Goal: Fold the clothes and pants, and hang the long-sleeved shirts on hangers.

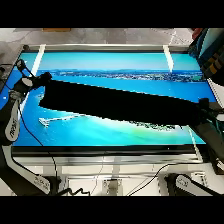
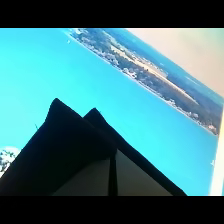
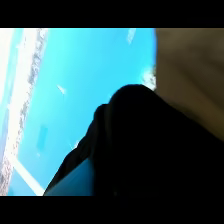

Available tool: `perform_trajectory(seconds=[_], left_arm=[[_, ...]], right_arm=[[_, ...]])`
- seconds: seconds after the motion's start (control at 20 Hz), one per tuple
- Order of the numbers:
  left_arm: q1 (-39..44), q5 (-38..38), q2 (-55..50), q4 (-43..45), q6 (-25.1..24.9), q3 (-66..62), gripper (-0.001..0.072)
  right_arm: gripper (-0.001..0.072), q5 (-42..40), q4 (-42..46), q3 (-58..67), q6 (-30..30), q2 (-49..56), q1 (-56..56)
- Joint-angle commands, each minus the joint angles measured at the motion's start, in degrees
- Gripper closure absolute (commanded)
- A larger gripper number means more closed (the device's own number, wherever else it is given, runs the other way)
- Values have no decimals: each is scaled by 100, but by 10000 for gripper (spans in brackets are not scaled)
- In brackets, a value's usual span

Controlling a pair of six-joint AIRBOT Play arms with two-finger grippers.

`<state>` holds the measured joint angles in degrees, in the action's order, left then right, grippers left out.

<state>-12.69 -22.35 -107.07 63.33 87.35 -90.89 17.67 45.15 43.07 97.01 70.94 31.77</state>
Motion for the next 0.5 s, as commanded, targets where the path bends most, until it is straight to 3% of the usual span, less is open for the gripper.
perform_trajectory(seconds=[0.0,0.05,0.3,0.45], left_arm=[[68,219,-164,-37,74,-55,299],[68,243,-144,-44,85,-55,-8],[-129,11,450,149,76,-55,-7],[-511,-1270,866,629,81,-55,1]], right_arm=[[142,-529,-140,354,-9,686,-446],[22,-533,-92,417,-83,730,-472],[19,-328,551,726,-85,485,-374],[20,92,1108,776,-83,120,-44]])
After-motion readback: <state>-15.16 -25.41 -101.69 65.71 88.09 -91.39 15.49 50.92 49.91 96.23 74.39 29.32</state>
